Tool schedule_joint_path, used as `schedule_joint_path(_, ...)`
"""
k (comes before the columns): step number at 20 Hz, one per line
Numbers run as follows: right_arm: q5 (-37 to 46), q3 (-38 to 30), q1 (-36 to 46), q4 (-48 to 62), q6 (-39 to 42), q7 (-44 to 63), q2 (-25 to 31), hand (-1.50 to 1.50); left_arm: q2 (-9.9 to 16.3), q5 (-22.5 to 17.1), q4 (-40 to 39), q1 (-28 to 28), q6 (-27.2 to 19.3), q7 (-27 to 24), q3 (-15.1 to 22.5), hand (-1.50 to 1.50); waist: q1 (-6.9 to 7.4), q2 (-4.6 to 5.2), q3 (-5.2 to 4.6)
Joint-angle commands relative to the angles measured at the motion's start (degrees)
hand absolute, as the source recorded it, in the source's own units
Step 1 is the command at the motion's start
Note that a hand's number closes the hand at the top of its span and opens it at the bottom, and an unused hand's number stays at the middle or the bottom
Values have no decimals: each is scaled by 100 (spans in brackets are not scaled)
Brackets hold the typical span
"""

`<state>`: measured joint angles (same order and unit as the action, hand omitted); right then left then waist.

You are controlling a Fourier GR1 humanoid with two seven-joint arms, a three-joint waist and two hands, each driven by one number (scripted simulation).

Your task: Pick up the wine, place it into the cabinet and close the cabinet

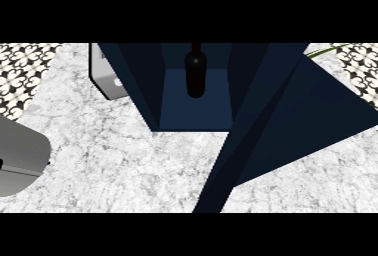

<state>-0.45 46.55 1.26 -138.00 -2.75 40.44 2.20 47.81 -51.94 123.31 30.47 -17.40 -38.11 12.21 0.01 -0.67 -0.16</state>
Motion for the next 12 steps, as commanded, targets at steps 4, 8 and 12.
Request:
schedule_joint_path(4,960,1163,1285,277,-1112,8,-202,150,29,-316,-193,28,567,156,-397,-150,81,3,-7)
schedule_joint_path(8,814,939,1961,401,-1478,305,-191,150,-173,-292,-396,-239,629,284,-311,-150,56,42,-4)
schedule_joint_path(12,228,477,2802,784,-1735,534,-180,150,-275,-125,-32,-151,544,304,-86,-150,194,57,-6)
